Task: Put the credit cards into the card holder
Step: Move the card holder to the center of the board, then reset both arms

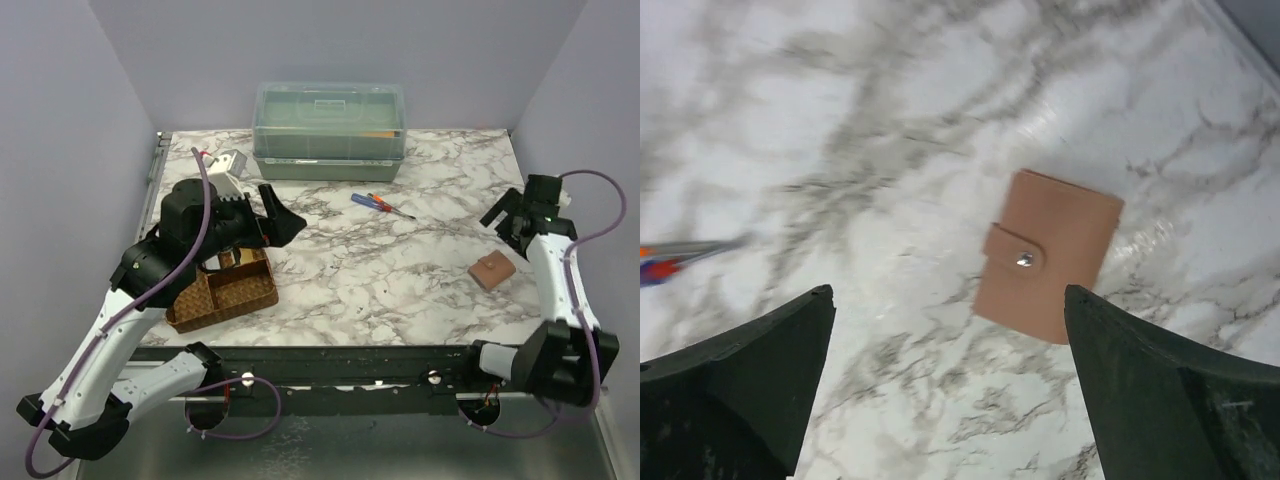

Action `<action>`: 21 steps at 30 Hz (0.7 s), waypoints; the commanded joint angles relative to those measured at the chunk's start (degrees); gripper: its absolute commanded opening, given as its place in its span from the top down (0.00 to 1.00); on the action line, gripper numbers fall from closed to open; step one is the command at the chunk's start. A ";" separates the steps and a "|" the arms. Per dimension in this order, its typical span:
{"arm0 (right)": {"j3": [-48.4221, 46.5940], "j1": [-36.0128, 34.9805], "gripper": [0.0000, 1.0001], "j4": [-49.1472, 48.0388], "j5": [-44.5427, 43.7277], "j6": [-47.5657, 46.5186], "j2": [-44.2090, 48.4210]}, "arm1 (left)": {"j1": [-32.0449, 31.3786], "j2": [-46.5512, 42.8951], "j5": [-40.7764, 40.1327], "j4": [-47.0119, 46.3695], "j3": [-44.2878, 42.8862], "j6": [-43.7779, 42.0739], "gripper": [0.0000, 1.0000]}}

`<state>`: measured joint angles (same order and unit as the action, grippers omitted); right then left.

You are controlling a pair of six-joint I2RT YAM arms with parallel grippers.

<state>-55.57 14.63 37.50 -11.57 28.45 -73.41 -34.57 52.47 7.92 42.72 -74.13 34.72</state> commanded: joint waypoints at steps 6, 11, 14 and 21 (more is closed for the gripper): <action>-19.16 -0.04 0.00 4.53 27.58 -8.58 23.32 | 0.11 -4.76 -10.29 -14.70 -5.60 -4.32 0.01; -26.71 0.02 0.00 0.83 30.45 -7.18 30.46 | 0.10 -6.97 -10.41 -19.74 -8.81 -5.57 0.01; -30.10 0.01 0.00 -0.91 31.49 -6.97 32.55 | 0.07 -8.26 -10.11 -21.32 -10.42 -6.39 0.01; -33.29 -0.04 0.00 -1.58 27.84 -6.46 36.77 | 0.10 -11.08 -11.43 -22.14 -10.94 -7.45 0.01</action>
<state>-88.60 14.63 35.92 16.80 22.44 -38.41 -34.57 42.46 -1.37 22.13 -84.82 29.02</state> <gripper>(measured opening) 0.996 0.987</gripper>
